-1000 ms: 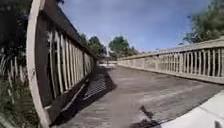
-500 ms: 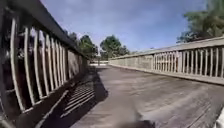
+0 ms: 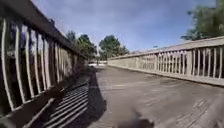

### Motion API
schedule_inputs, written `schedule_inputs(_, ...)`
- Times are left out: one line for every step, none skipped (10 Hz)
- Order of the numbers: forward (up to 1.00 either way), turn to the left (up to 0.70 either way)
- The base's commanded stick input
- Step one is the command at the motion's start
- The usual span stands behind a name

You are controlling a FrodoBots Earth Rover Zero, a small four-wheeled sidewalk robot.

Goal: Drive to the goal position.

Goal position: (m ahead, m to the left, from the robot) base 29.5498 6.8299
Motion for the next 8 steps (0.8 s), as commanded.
schedule_inputs(0.85,0.00)
schedule_inputs(0.85,0.00)
schedule_inputs(0.85,0.00)
schedule_inputs(0.85,0.00)
schedule_inputs(0.85,0.00)
schedule_inputs(0.85,0.00)
schedule_inputs(0.85,0.00)
schedule_inputs(0.85,0.00)
